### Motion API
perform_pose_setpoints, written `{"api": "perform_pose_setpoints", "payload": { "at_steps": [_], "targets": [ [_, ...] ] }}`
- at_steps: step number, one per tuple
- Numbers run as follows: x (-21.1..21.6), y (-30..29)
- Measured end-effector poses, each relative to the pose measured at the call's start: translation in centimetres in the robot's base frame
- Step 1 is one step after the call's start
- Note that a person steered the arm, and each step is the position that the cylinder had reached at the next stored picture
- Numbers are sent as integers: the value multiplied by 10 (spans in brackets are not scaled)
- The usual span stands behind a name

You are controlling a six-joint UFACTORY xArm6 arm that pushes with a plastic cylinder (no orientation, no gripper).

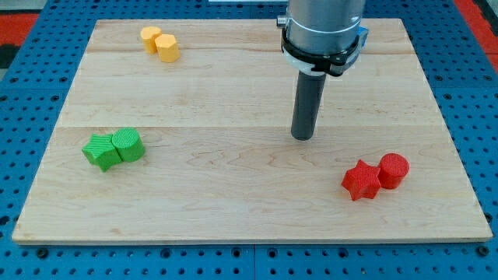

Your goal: Move your arm closer to the green circle

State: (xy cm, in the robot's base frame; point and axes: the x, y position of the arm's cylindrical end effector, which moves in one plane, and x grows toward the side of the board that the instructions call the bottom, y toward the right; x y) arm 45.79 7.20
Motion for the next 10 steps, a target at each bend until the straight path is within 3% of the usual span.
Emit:
{"api": "perform_pose_setpoints", "payload": {
  "at_steps": [2,4,6,8,10],
  "targets": [
    [1,-10],
    [-34,-30],
    [-37,-30],
    [-119,-85],
    [-119,-156]
  ]
}}
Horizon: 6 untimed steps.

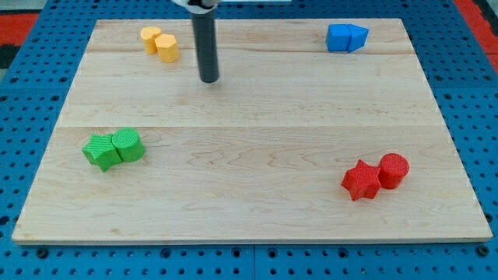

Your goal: Move your arm closer to the green circle

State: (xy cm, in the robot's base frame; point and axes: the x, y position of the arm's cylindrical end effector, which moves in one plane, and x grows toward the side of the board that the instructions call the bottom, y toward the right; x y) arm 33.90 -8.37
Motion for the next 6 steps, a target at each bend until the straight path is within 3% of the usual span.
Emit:
{"api": "perform_pose_setpoints", "payload": {
  "at_steps": [1,2,3,4,6],
  "targets": [
    [19,-1],
    [39,39],
    [24,131],
    [25,180],
    [32,0]
  ]
}}
